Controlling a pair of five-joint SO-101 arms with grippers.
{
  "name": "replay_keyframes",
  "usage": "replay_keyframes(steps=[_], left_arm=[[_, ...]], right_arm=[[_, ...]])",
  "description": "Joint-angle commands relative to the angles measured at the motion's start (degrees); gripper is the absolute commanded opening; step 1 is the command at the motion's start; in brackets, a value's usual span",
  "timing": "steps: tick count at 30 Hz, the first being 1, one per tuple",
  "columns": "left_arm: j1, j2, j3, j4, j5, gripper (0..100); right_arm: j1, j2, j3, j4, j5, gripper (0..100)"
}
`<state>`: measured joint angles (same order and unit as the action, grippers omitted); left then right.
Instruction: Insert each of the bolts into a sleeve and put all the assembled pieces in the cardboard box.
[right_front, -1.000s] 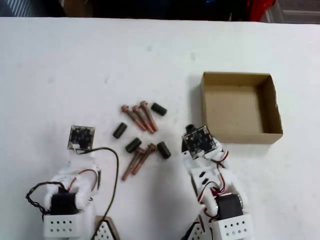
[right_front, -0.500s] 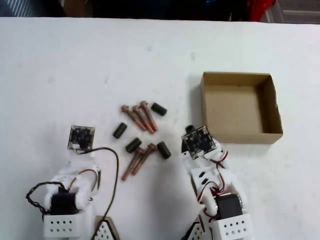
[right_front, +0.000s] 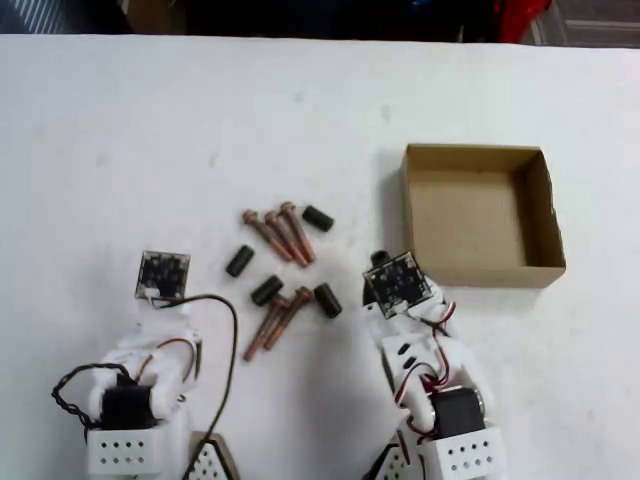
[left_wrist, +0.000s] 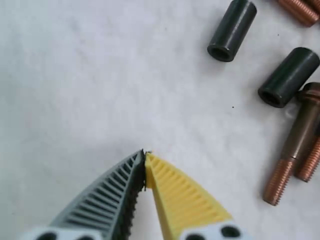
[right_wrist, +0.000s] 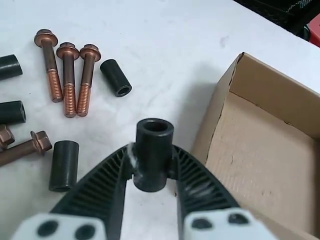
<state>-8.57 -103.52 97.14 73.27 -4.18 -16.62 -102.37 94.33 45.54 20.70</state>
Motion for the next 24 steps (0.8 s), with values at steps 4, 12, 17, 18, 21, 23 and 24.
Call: replay_keyframes(steps=[4,12,17,18,21,23,24], left_arm=[[0.57,-0.66,-0.18,0.35,-0.35,2],[0.57,-0.66,-0.18,0.35,-0.35,2],[0.57,-0.66,-0.18,0.35,-0.35,2],[0.57,-0.66,-0.18,0.35,-0.35,2],[0.57,-0.66,-0.18,0.35,-0.35,2],[0.57,-0.66,-0.18,0.35,-0.35,2],[0.57,-0.66,-0.18,0.35,-0.35,2]], right_arm=[[0.48,-0.84,-0.88,-1.27,-0.70,1.7],[-1.19,-0.75,-0.79,-1.19,-0.88,1.7],[-4.35,-0.84,0.62,-1.19,-0.53,1.7],[-4.35,-0.84,0.62,-1.19,-0.44,1.7],[-4.35,-0.84,0.70,-1.36,-0.44,1.7],[-4.44,-0.84,0.70,-1.36,-0.44,1.7],[-4.44,-0.84,0.88,-1.54,-0.44,1.7]])
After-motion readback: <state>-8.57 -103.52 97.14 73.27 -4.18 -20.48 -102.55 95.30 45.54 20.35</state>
